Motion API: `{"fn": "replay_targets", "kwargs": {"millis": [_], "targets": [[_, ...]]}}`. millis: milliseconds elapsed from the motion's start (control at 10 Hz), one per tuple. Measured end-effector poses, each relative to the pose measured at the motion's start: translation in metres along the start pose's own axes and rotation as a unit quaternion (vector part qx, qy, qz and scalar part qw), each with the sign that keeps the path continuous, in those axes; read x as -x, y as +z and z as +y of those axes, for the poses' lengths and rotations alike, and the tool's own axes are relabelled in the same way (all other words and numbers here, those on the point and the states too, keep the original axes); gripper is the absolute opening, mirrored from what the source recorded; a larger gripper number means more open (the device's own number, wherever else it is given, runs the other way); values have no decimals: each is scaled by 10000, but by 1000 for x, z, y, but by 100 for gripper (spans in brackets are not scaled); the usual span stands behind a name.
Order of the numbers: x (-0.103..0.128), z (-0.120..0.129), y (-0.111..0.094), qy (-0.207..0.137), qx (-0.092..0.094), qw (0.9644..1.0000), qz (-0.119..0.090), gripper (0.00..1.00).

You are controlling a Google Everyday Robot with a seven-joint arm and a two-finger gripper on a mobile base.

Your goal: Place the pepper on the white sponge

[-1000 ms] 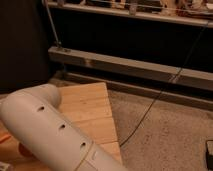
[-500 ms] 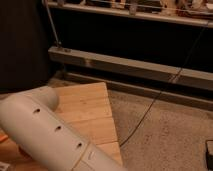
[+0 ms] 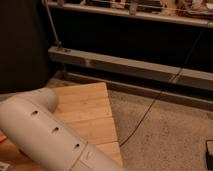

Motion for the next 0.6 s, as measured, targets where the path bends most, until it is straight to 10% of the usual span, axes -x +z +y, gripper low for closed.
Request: {"fn": "replay_targets", "kwargs": {"millis": [600], "targets": [[-15,0,10,1,100,9997,200,65]]}}
